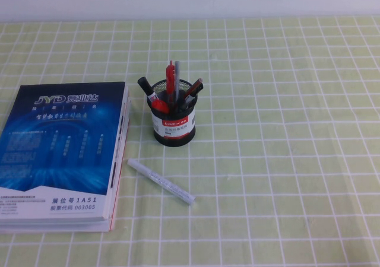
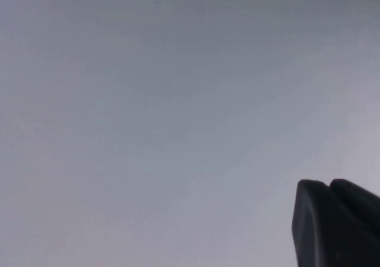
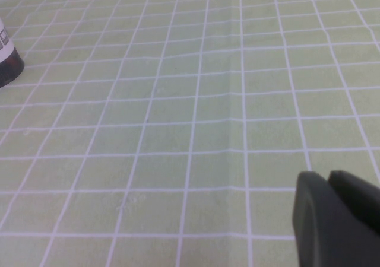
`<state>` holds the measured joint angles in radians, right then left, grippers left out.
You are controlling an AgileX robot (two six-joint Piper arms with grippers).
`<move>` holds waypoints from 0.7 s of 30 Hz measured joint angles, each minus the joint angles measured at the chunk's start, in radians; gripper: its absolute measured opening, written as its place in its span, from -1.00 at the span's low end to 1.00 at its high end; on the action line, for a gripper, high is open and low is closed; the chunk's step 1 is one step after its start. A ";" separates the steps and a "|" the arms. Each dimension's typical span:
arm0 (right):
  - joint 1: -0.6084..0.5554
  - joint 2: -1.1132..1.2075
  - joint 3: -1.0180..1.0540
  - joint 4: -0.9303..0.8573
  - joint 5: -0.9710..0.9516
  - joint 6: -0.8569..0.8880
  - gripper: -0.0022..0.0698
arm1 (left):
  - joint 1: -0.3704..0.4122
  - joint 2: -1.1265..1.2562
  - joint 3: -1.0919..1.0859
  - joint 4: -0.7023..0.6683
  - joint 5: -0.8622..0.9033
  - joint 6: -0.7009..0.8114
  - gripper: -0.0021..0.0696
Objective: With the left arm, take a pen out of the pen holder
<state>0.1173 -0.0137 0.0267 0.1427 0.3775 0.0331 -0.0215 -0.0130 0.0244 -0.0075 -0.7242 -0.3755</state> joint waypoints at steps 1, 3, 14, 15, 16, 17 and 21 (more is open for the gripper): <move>0.000 0.000 0.000 0.000 0.000 0.000 -0.98 | 0.000 -0.002 -0.009 0.000 -0.007 -0.013 -0.95; 0.000 0.000 0.000 0.000 0.000 0.000 -0.98 | 0.000 -0.002 -0.052 0.000 0.028 -0.029 -0.95; 0.000 0.000 0.000 0.000 0.000 0.000 -0.98 | 0.000 0.185 -0.514 0.284 0.506 -0.040 -0.95; 0.000 0.000 0.000 0.000 0.000 0.000 -0.98 | 0.000 0.222 -0.532 0.294 0.510 -0.040 -0.95; 0.000 0.000 0.000 0.000 0.000 0.000 -0.98 | 0.000 0.259 -0.541 0.299 0.513 -0.041 -0.95; 0.000 0.000 0.000 0.000 0.000 0.000 -0.98 | 0.000 0.288 -0.549 0.303 0.511 -0.041 -0.95; 0.000 0.000 0.000 0.000 0.000 0.000 -0.98 | 0.000 0.431 -0.551 0.337 0.490 -0.045 -0.95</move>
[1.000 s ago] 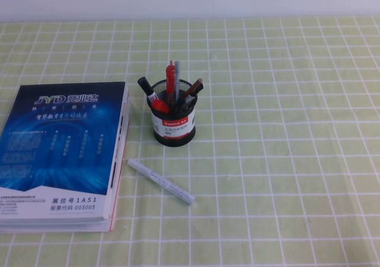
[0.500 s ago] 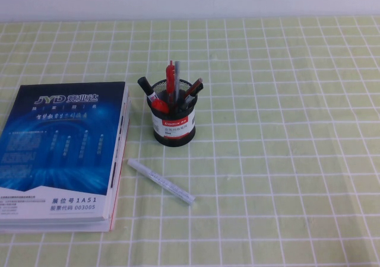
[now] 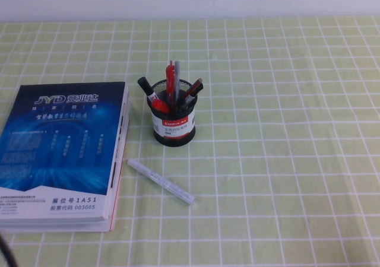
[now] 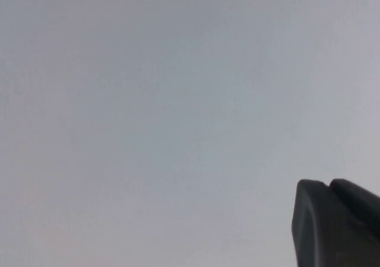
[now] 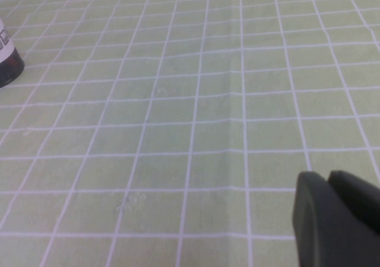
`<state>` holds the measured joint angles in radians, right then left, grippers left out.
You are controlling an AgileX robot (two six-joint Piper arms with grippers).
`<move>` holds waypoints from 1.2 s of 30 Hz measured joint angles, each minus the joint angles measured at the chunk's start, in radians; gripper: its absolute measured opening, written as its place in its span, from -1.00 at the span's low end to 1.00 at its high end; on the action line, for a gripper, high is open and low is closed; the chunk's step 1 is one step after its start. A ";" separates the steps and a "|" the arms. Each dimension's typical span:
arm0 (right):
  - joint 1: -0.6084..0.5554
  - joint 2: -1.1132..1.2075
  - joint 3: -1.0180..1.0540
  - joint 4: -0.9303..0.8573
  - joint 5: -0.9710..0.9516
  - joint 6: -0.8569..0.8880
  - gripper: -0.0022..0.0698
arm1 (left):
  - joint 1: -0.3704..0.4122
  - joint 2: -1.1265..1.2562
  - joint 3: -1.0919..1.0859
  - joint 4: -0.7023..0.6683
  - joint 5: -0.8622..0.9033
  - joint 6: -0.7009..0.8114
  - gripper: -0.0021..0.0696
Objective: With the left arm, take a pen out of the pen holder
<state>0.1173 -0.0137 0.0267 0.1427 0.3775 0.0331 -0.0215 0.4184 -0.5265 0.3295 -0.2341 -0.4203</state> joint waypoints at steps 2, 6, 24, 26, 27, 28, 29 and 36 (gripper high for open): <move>0.000 0.000 0.000 0.000 0.000 0.000 -0.98 | 0.000 0.069 0.000 0.028 -0.041 -0.002 -0.95; 0.000 0.000 0.000 0.000 0.000 0.000 -0.98 | 0.000 0.215 0.000 0.118 -0.169 -0.061 -0.95; 0.000 0.000 0.000 0.000 0.000 0.000 -0.98 | 0.000 0.718 0.000 0.581 -0.744 -0.579 -0.95; 0.000 0.000 0.000 0.000 0.000 0.000 -0.98 | 0.000 0.747 0.000 0.555 -0.746 -0.605 -0.95; 0.000 0.000 0.000 0.000 0.000 0.000 -0.98 | 0.000 0.769 0.000 0.536 -0.746 -0.618 -0.95; 0.000 0.000 0.000 0.000 0.000 0.000 -0.98 | 0.000 0.787 0.000 0.520 -0.746 -0.622 -0.95; 0.000 0.000 0.000 0.000 0.000 0.000 -0.98 | 0.000 0.805 0.000 0.505 -0.746 -0.623 -0.95; 0.000 0.000 0.000 0.000 0.000 0.000 -0.98 | 0.000 0.890 0.000 0.535 -0.830 -0.488 -0.95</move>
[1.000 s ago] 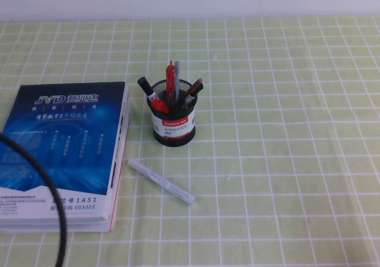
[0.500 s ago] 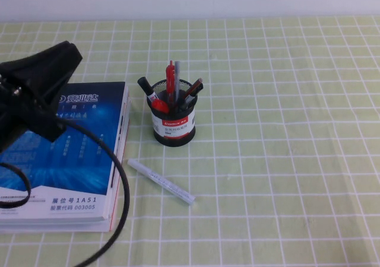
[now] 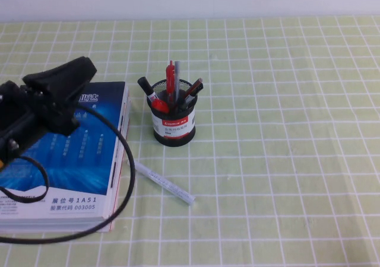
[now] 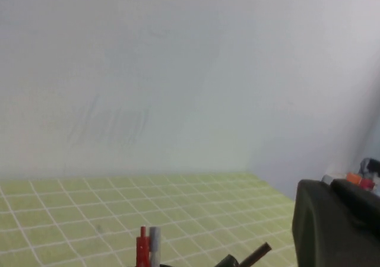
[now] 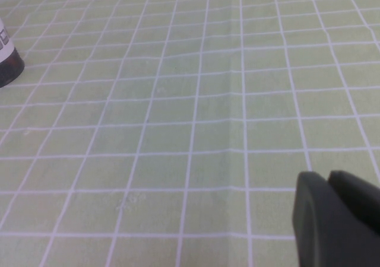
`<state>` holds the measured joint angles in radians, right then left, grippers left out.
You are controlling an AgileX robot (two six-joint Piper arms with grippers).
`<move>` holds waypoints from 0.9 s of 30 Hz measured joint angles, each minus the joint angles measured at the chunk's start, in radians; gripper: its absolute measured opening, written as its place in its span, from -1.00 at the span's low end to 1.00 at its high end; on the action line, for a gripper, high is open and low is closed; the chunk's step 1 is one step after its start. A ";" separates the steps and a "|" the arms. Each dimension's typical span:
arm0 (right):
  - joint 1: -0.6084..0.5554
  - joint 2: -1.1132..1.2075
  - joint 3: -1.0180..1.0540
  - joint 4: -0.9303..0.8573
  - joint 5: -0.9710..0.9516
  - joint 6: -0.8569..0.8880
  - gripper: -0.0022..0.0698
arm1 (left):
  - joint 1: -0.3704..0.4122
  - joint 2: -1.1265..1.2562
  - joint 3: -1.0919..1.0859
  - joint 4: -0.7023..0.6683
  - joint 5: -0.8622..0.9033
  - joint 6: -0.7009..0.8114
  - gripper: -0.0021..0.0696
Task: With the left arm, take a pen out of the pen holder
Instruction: Pick up the pen from the pen holder
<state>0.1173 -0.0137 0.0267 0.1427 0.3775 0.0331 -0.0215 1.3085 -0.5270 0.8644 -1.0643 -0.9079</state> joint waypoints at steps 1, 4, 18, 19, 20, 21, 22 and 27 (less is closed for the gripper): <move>0.000 0.000 0.000 0.000 0.000 0.000 -0.98 | 0.000 0.002 0.000 0.026 -0.006 0.030 -0.95; 0.000 0.000 0.000 0.000 0.000 0.000 -0.98 | 0.000 0.002 0.000 0.066 0.011 0.057 -0.95; 0.000 0.000 0.000 0.000 0.000 0.000 -0.98 | 0.000 0.002 -0.002 0.191 0.033 0.046 -0.95; 0.000 0.000 0.000 0.000 0.000 0.000 -0.98 | 0.000 0.002 -0.002 0.191 0.024 0.045 -0.95; 0.000 0.000 0.000 0.000 0.000 0.000 -0.98 | 0.000 0.002 -0.002 0.192 0.014 0.045 -0.95; 0.000 0.000 0.000 0.000 0.000 0.000 -0.98 | 0.000 0.002 -0.002 0.192 0.005 0.045 -0.95; 0.000 0.000 0.000 0.000 0.000 0.000 -0.98 | 0.000 0.004 -0.002 0.192 0.000 0.045 -0.95; 0.000 0.000 0.000 0.000 0.000 0.000 -0.98 | 0.000 0.018 -0.002 0.132 0.042 0.053 -0.95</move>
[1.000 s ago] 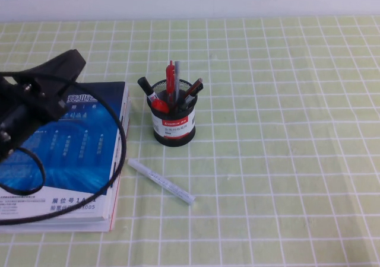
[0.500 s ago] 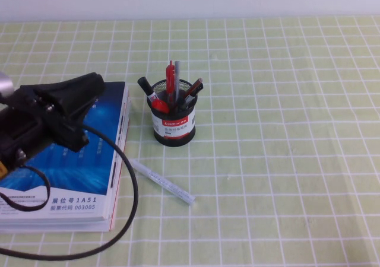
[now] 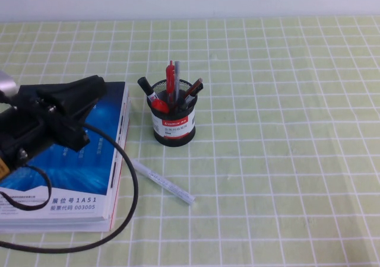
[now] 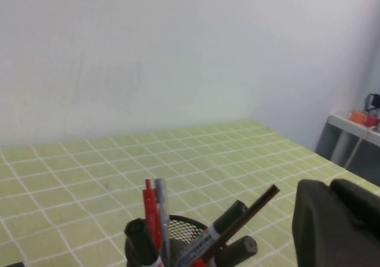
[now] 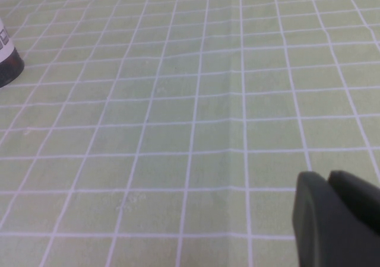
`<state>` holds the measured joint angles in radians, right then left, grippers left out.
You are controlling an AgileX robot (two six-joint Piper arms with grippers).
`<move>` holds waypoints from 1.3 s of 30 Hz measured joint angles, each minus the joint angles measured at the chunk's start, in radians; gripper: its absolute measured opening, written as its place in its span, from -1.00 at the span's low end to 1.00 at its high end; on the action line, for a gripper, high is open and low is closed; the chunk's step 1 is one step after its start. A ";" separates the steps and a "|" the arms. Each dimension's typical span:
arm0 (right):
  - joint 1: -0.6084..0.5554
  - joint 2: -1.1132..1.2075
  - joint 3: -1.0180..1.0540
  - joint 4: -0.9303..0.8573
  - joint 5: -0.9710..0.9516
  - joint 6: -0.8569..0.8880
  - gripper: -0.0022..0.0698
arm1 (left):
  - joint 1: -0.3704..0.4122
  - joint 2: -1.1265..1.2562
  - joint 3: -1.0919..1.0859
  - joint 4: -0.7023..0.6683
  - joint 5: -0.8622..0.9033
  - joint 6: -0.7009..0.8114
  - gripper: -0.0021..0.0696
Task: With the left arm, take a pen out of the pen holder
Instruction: Pick up the pen from the pen holder
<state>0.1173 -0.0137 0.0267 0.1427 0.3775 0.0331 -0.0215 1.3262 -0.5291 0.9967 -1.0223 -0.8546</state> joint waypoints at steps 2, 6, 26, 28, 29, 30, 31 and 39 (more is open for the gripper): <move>0.000 0.000 0.000 0.000 0.000 0.000 -0.98 | 0.000 0.012 0.000 -0.043 0.011 0.014 -0.95; 0.000 0.000 0.000 0.000 0.000 0.000 -0.98 | -0.037 0.020 0.000 -0.176 0.041 0.073 -0.95; 0.000 0.000 0.000 0.000 0.000 0.000 -0.98 | -0.368 0.024 -0.032 -0.718 0.431 0.848 -0.95; 0.000 0.000 0.000 0.000 0.000 0.000 -0.98 | -0.368 0.024 -0.032 -0.711 0.448 0.848 -0.95; 0.000 0.000 0.000 0.000 0.000 0.000 -0.98 | -0.363 0.027 -0.032 -0.688 0.453 0.844 -0.95; 0.000 0.000 0.000 0.000 0.000 0.000 -0.98 | -0.354 0.031 -0.034 -0.650 0.453 0.823 -0.95; 0.000 0.000 0.000 0.000 0.000 0.000 -0.98 | -0.344 0.037 -0.037 -0.612 0.453 0.791 -0.95; 0.000 0.000 0.000 0.000 0.000 0.000 -0.98 | -0.214 0.191 -0.117 -0.319 0.315 0.490 -0.95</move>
<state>0.1173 -0.0137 0.0267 0.1427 0.3775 0.0331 -0.2355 1.5172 -0.6465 0.6772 -0.7073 -0.3642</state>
